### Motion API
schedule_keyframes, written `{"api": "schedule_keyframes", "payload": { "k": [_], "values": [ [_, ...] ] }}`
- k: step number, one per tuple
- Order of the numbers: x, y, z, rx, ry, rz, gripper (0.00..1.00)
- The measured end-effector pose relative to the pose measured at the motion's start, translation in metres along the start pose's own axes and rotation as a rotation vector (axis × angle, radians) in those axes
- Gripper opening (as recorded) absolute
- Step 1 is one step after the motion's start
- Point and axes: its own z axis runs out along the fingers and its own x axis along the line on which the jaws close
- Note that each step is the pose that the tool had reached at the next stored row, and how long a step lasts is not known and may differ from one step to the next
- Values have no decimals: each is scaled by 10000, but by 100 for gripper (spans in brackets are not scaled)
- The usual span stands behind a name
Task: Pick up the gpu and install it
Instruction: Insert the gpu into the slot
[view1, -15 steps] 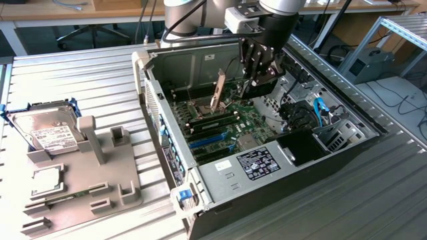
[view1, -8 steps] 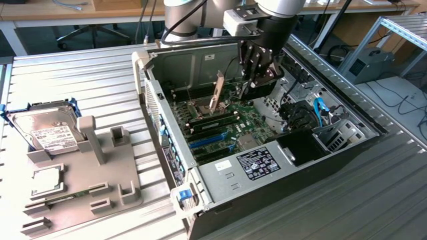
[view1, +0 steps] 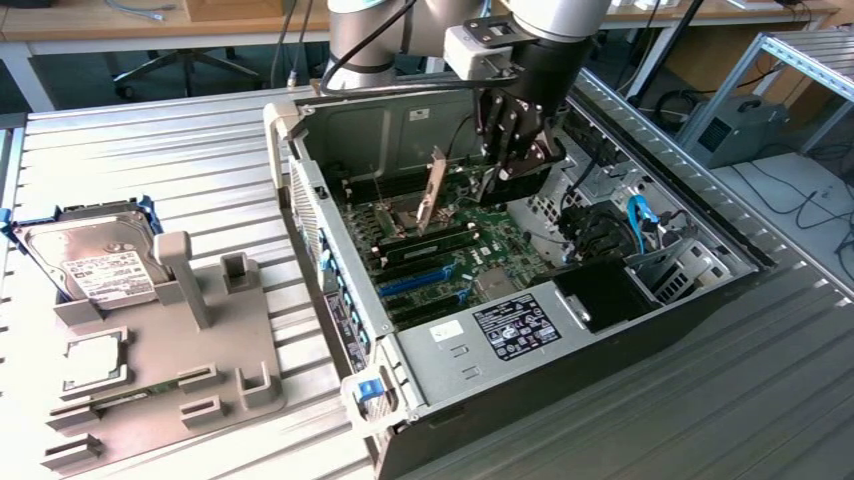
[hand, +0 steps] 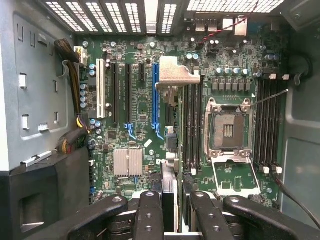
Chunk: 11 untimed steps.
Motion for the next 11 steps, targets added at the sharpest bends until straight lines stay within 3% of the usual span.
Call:
{"api": "schedule_keyframes", "payload": {
  "k": [11],
  "values": [
    [44, 37, 40, -1, 1, -12, 27]
  ]
}}
